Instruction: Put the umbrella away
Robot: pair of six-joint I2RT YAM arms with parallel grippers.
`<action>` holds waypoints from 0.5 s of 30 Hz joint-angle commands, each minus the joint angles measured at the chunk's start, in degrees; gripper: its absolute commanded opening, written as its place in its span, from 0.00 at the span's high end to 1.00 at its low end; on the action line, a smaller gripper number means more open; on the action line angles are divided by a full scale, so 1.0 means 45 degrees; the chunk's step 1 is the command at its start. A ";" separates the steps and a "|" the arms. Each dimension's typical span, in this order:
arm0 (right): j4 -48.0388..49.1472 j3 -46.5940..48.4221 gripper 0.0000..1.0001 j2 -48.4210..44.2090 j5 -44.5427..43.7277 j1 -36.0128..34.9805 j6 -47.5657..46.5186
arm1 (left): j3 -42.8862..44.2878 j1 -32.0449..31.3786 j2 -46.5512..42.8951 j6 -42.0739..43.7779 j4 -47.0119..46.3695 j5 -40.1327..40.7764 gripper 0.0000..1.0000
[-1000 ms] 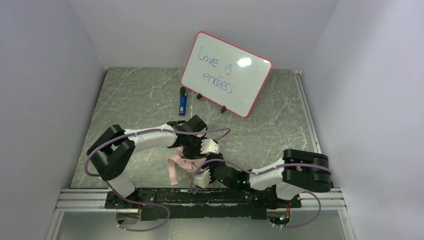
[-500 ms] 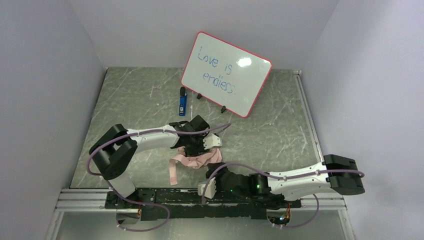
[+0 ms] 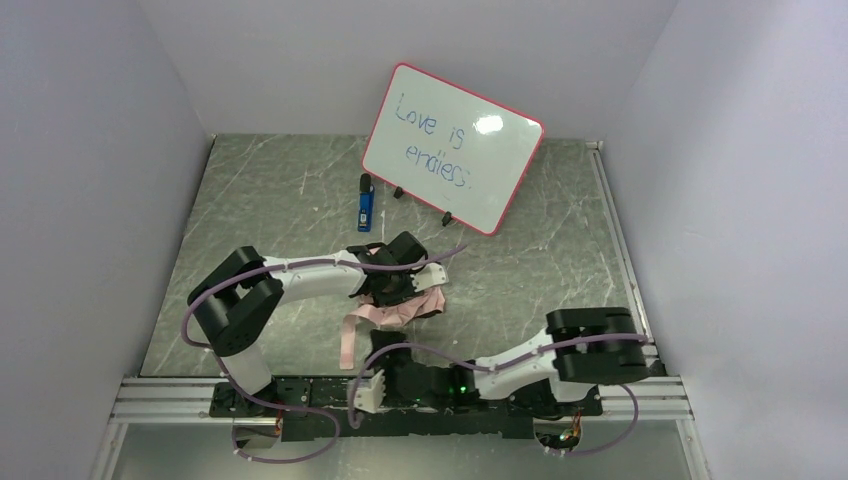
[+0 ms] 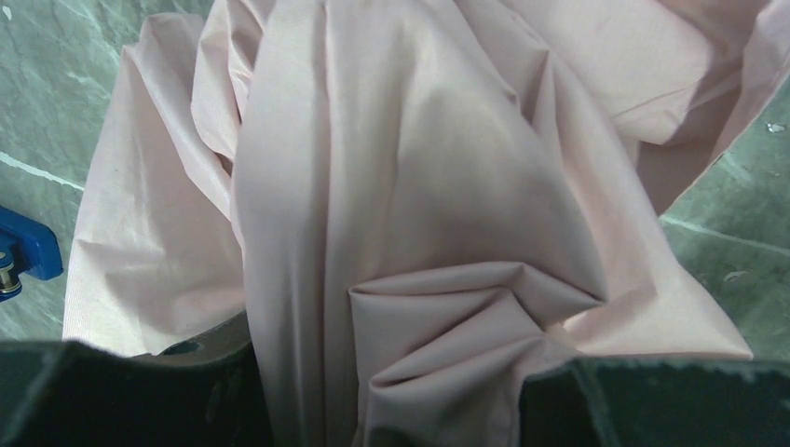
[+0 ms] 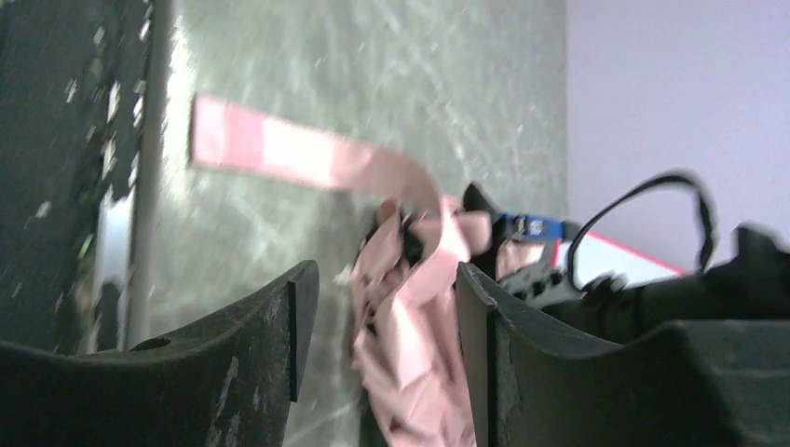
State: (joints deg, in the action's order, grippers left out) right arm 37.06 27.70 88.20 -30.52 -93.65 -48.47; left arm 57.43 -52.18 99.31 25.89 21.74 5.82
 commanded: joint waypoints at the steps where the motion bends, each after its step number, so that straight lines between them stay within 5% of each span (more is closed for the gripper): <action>1: 0.2017 0.1389 0.40 0.1121 -0.0235 0.0239 -0.1503 | -0.0789 0.0128 0.1327 -0.0047 0.0288 0.0776 0.95; 15: -0.0014 0.3721 0.39 0.3425 0.1522 0.2386 -0.2845 | -0.0692 0.0133 0.1286 0.0047 0.0407 0.0308 0.95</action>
State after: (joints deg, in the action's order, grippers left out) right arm 40.14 41.87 101.06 -27.24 -85.67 -60.55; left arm 57.47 -52.29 99.33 25.78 21.74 6.00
